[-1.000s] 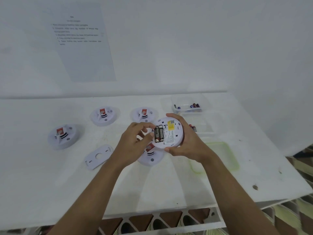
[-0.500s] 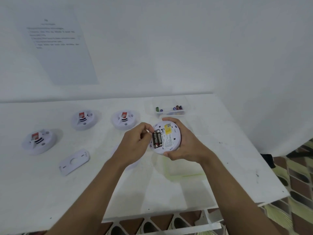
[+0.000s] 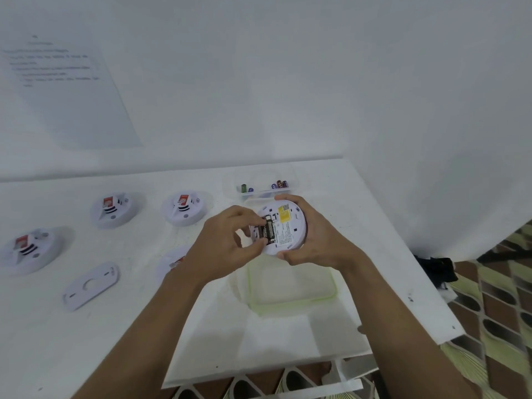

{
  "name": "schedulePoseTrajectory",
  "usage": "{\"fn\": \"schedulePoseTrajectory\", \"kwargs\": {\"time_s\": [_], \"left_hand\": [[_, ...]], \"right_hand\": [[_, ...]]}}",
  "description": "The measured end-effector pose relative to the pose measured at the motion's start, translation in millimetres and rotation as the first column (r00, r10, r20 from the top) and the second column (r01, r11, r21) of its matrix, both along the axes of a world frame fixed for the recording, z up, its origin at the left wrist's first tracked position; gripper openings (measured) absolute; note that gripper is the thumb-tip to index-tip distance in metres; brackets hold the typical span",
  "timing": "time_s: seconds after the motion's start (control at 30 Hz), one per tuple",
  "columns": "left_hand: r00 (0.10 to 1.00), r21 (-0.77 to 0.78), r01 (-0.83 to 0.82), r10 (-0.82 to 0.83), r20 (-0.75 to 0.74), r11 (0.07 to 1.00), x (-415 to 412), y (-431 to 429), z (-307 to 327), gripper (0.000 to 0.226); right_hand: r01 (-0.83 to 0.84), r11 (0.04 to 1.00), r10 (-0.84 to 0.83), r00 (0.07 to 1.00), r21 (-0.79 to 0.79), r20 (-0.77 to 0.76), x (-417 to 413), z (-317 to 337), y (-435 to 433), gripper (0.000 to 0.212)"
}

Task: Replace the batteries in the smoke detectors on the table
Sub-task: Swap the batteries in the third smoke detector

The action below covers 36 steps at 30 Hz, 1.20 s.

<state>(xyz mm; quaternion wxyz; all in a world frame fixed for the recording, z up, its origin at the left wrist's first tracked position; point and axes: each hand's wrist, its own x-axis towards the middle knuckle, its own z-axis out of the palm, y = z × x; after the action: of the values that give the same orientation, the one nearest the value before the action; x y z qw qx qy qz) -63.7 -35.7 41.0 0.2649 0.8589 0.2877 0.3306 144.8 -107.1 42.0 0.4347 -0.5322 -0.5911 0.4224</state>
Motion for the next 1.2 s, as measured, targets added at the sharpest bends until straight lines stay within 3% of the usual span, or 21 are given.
{"fn": "schedulePoseTrajectory", "kwargs": {"time_s": [0.3,0.57,0.7,0.83,1.03,1.2], "left_hand": [[0.996,0.355,0.005,0.027,-0.085,0.935,27.4,-2.4,4.8,0.044],[1.000,0.413,-0.022,0.029,-0.010,0.910,49.4,0.5,-2.7,0.028],[0.998,0.329,0.063,-0.060,-0.019,0.942,52.9,6.3,-8.6,0.029],[0.999,0.186,0.039,-0.041,0.008,0.982,57.8,13.5,-10.1,0.037],[0.980,-0.106,-0.151,0.163,0.114,0.983,76.4,13.7,-16.1,0.015],[0.914,-0.310,-0.243,0.324,0.244,0.919,92.0,22.5,-19.9,0.022]], "right_hand": [[-0.053,0.999,0.053,0.997,-0.002,0.054,30.0,5.1,2.2,0.085],[-0.039,0.999,0.040,0.999,-0.012,0.024,57.3,2.4,5.1,0.086],[-0.028,1.000,0.028,1.000,-0.007,0.002,64.3,-1.0,7.2,0.085],[-0.032,0.999,0.032,0.999,-0.021,-0.014,74.2,-1.2,8.6,0.088],[-0.027,0.998,0.024,0.999,-0.065,-0.041,87.9,-4.3,12.2,0.090],[-0.032,0.997,0.026,0.997,-0.071,-0.075,93.0,-10.4,16.1,0.090]]}}
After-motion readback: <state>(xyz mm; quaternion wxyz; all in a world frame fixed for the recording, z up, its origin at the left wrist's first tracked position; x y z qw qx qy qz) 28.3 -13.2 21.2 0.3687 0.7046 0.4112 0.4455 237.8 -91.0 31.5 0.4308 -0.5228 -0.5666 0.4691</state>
